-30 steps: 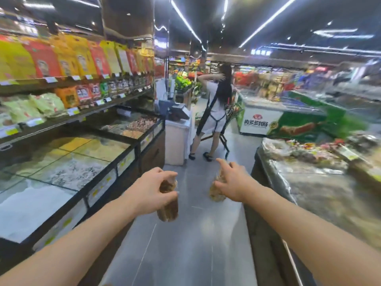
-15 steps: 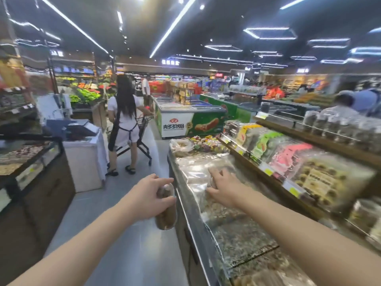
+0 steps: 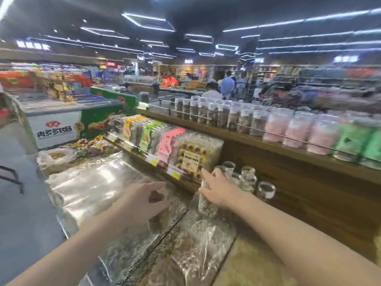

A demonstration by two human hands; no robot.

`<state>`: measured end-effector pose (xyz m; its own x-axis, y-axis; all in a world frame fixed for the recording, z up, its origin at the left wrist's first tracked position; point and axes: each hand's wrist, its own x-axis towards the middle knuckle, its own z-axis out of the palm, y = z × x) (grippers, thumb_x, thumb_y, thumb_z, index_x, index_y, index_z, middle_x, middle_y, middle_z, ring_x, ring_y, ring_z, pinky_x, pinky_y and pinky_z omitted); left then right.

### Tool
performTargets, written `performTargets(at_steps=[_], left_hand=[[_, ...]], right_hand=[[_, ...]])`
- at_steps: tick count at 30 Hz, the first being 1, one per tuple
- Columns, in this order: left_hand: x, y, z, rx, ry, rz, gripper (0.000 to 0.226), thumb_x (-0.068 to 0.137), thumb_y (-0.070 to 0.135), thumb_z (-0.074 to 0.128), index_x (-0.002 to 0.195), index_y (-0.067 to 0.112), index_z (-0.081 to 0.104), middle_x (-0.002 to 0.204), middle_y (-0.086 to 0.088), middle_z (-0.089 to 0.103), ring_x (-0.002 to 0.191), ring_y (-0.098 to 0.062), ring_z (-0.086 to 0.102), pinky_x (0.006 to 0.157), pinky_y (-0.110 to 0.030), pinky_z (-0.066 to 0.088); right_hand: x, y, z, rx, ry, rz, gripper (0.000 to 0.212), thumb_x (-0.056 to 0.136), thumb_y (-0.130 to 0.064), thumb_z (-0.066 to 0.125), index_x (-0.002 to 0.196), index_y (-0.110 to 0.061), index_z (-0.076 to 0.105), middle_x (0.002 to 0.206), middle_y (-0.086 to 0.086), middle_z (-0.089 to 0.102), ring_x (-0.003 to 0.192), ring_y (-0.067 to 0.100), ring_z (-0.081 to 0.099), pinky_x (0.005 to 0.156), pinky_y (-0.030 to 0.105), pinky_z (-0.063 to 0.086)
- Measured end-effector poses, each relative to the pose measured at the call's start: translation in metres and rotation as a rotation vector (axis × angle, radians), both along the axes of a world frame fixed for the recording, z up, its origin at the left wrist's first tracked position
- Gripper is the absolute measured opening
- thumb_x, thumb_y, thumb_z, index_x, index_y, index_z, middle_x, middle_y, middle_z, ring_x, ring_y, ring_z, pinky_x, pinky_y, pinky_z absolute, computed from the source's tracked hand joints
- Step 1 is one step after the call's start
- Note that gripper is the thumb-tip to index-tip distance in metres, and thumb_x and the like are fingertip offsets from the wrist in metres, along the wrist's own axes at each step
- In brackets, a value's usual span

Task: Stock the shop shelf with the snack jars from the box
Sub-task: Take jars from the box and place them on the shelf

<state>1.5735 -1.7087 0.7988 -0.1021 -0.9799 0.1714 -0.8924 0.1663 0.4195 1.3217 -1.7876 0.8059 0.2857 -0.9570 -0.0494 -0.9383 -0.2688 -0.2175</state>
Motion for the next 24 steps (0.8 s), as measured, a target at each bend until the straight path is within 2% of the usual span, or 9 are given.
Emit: performTargets(at_steps=[1, 3, 5, 9, 11, 14, 18, 21, 24], left_hand=[[-0.017, -0.012, -0.001, 0.008, -0.013, -0.036, 0.073, 0.077, 0.074, 0.056, 0.141, 0.041, 0.055, 0.115, 0.017, 0.057, 0.099, -0.008, 0.060, 0.089, -0.028, 0.051], [-0.051, -0.034, 0.000, 0.016, 0.004, -0.110, 0.064, 0.085, 0.063, 0.064, 0.143, 0.038, 0.054, 0.119, 0.013, 0.055, 0.103, -0.008, 0.057, 0.088, -0.024, 0.046], [-0.083, -0.055, -0.002, 0.009, 0.017, -0.183, 0.059, 0.089, 0.056, 0.066, 0.143, 0.036, 0.055, 0.120, 0.011, 0.055, 0.103, -0.007, 0.054, 0.085, -0.021, 0.040], [-0.135, -0.096, -0.009, 0.059, 0.042, -0.333, 0.060, 0.085, 0.057, 0.063, 0.140, 0.034, 0.057, 0.117, 0.012, 0.055, 0.108, -0.010, 0.056, 0.097, -0.029, 0.046], [-0.159, -0.115, -0.014, 0.083, 0.037, -0.392, 0.058, 0.081, 0.060, 0.061, 0.134, 0.037, 0.059, 0.118, 0.014, 0.057, 0.111, -0.010, 0.055, 0.101, -0.033, 0.047], [-0.189, -0.144, -0.020, 0.094, 0.016, -0.481, 0.057, 0.078, 0.066, 0.056, 0.129, 0.042, 0.059, 0.117, 0.014, 0.060, 0.112, -0.011, 0.056, 0.100, -0.039, 0.049], [-0.225, -0.172, -0.025, 0.103, -0.007, -0.549, 0.057, 0.085, 0.054, 0.065, 0.137, 0.034, 0.056, 0.129, 0.010, 0.056, 0.123, -0.015, 0.052, 0.105, -0.036, 0.045], [-0.250, -0.194, -0.028, 0.089, -0.048, -0.583, 0.058, 0.090, 0.045, 0.068, 0.143, 0.028, 0.051, 0.139, 0.004, 0.052, 0.127, -0.021, 0.052, 0.107, -0.037, 0.043], [-0.270, -0.215, -0.030, 0.102, -0.076, -0.584, 0.061, 0.093, 0.043, 0.066, 0.149, 0.028, 0.045, 0.146, 0.001, 0.047, 0.126, -0.023, 0.055, 0.104, -0.034, 0.046]], right_hand=[[-0.019, -0.002, -0.002, 0.011, -0.002, -0.041, 0.074, 0.102, -0.050, 0.043, 0.162, -0.028, 0.007, 0.161, 0.017, 0.017, 0.149, 0.043, 0.014, 0.120, 0.051, 0.023], [-0.055, -0.005, -0.006, 0.014, -0.004, -0.107, 0.072, 0.102, -0.049, 0.043, 0.162, -0.029, 0.008, 0.164, 0.016, 0.012, 0.151, 0.043, 0.010, 0.121, 0.052, 0.021], [-0.087, -0.008, -0.011, 0.003, -0.001, -0.176, 0.070, 0.102, -0.049, 0.044, 0.161, -0.031, 0.011, 0.163, 0.016, 0.015, 0.148, 0.044, 0.014, 0.119, 0.053, 0.022], [-0.139, -0.018, -0.018, 0.022, 0.023, -0.305, 0.061, 0.103, -0.044, 0.040, 0.158, -0.028, 0.019, 0.150, 0.014, 0.029, 0.134, 0.043, 0.031, 0.110, 0.052, 0.032], [-0.161, -0.023, -0.022, 0.024, 0.027, -0.371, 0.060, 0.101, -0.044, 0.041, 0.157, -0.029, 0.023, 0.150, 0.014, 0.030, 0.132, 0.042, 0.033, 0.106, 0.051, 0.035], [-0.189, -0.030, -0.029, 0.030, -0.007, -0.484, 0.059, 0.099, -0.046, 0.045, 0.154, -0.032, 0.030, 0.150, 0.013, 0.031, 0.133, 0.041, 0.034, 0.104, 0.052, 0.036], [-0.218, -0.033, -0.040, 0.088, 0.061, -0.557, 0.061, 0.104, -0.046, 0.038, 0.159, -0.025, 0.020, 0.159, 0.011, 0.024, 0.140, 0.040, 0.028, 0.116, 0.053, 0.031], [-0.227, -0.031, -0.043, 0.098, 0.059, -0.612, 0.066, 0.104, -0.040, 0.043, 0.161, -0.025, 0.012, 0.158, 0.014, 0.023, 0.142, 0.039, 0.027, 0.116, 0.049, 0.031], [-0.229, -0.029, -0.043, 0.085, 0.038, -0.637, 0.064, 0.105, -0.041, 0.043, 0.160, -0.028, 0.013, 0.158, 0.012, 0.022, 0.143, 0.038, 0.026, 0.114, 0.047, 0.035]])
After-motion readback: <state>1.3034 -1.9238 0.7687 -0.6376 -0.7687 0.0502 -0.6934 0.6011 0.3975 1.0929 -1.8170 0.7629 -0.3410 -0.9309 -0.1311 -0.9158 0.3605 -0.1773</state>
